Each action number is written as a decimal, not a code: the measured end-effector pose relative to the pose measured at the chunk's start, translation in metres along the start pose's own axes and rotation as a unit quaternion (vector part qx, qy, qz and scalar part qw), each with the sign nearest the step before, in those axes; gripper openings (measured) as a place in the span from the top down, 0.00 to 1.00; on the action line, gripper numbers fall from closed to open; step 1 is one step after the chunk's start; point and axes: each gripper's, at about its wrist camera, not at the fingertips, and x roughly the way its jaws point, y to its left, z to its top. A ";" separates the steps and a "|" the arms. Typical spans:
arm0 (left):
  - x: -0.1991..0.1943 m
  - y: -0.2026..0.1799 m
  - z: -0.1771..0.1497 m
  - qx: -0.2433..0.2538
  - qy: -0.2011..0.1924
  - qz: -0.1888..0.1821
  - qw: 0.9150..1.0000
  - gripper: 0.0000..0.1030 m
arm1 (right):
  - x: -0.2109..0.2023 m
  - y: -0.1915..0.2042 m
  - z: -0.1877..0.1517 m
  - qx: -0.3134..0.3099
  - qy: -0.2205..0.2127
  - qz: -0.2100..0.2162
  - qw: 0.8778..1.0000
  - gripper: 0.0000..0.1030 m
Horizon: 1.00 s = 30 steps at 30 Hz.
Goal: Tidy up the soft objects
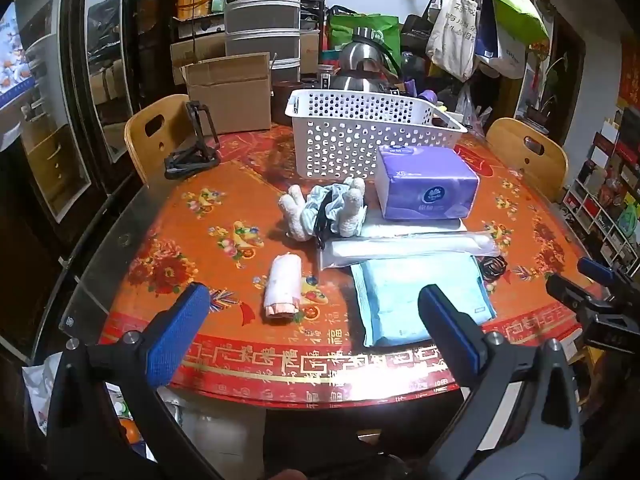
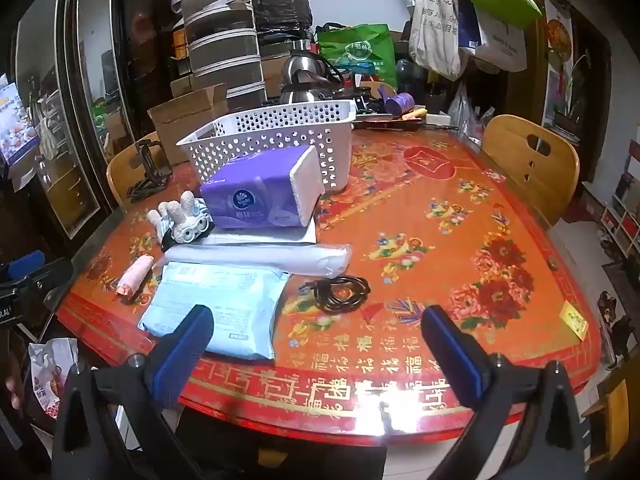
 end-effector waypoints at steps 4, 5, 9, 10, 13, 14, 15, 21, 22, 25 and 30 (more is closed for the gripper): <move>0.000 -0.002 0.001 0.009 -0.006 0.006 1.000 0.00 | 0.000 0.000 0.000 -0.001 0.005 -0.002 1.000 0.00; 0.001 -0.002 0.003 0.009 -0.005 0.005 1.000 0.00 | 0.000 0.001 0.000 -0.001 0.006 -0.003 1.000 0.00; 0.008 -0.005 0.007 0.008 0.002 0.009 1.000 0.00 | 0.001 0.001 0.002 -0.001 0.007 -0.001 1.000 0.00; 0.008 -0.005 0.007 0.007 0.002 0.008 1.000 0.00 | 0.001 0.002 0.002 -0.001 0.007 -0.001 1.000 0.00; 0.010 -0.004 0.006 0.006 0.000 0.009 1.000 0.00 | 0.001 0.001 0.002 0.000 0.007 -0.001 1.000 0.00; 0.010 -0.004 0.007 0.006 -0.001 0.009 1.000 0.00 | 0.001 0.002 0.002 0.000 0.007 -0.002 1.000 0.00; 0.011 -0.004 0.007 0.006 -0.001 0.009 1.000 0.00 | 0.001 0.002 0.002 0.001 0.007 -0.001 1.000 0.00; 0.014 -0.006 0.008 0.006 0.000 0.007 1.000 0.00 | 0.004 0.003 0.002 -0.002 0.005 -0.001 1.000 0.00; 0.014 -0.006 0.008 0.006 0.000 0.006 1.000 0.00 | 0.004 0.001 0.003 -0.002 0.005 0.000 1.000 0.00; 0.014 -0.007 0.008 0.006 0.000 0.005 1.000 0.00 | 0.001 0.001 0.003 -0.002 0.005 0.001 1.000 0.00; 0.013 -0.006 0.008 0.004 -0.002 0.005 1.000 0.00 | 0.001 0.001 0.003 -0.002 0.005 0.001 1.000 0.00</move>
